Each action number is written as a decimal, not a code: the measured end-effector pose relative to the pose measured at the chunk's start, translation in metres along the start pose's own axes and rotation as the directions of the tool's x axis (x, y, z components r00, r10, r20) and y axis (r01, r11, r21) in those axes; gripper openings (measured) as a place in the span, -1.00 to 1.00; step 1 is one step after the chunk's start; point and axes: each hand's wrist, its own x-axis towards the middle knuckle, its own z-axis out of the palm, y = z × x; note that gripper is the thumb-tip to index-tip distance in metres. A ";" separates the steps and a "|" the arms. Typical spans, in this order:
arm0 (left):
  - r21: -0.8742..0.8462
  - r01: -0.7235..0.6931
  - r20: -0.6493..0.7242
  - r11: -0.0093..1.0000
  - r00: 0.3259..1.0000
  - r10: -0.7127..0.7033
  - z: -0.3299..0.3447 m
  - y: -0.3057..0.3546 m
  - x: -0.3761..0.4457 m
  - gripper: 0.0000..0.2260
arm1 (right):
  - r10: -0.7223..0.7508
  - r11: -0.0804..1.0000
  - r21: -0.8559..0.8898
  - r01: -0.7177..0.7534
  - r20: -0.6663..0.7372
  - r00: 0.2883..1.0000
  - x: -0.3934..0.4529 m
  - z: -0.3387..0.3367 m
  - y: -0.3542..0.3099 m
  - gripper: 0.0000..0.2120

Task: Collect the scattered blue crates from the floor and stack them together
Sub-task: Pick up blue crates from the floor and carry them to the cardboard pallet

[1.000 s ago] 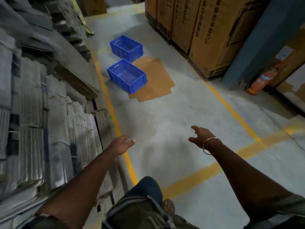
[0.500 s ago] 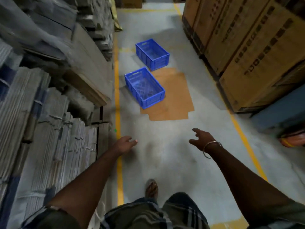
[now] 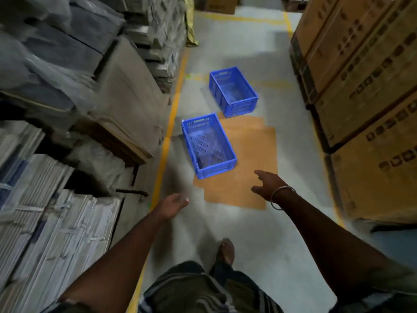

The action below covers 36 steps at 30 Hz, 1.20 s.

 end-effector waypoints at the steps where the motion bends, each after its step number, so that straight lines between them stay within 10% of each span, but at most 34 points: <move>1: -0.006 0.013 -0.014 1.000 1.000 -0.013 0.000 0.010 0.015 -0.46 | -0.020 0.999 -0.033 0.020 0.007 1.000 0.025 -0.017 0.001 -0.29; 8: -0.155 0.106 -0.096 0.982 0.988 -0.121 -0.006 0.060 0.123 -0.10 | -0.217 0.948 -0.214 0.234 0.100 0.971 0.188 -0.101 -0.041 -0.30; 23: -0.441 0.327 -0.057 0.836 0.919 -0.390 -0.025 0.206 0.287 -0.60 | -0.352 0.807 -0.362 0.467 0.340 0.872 0.483 -0.182 -0.139 -0.34; 36: -0.602 0.581 0.078 0.548 0.725 -0.684 0.128 0.190 0.489 -0.67 | -0.409 0.626 -0.395 0.672 0.568 0.714 0.789 -0.068 -0.146 -0.46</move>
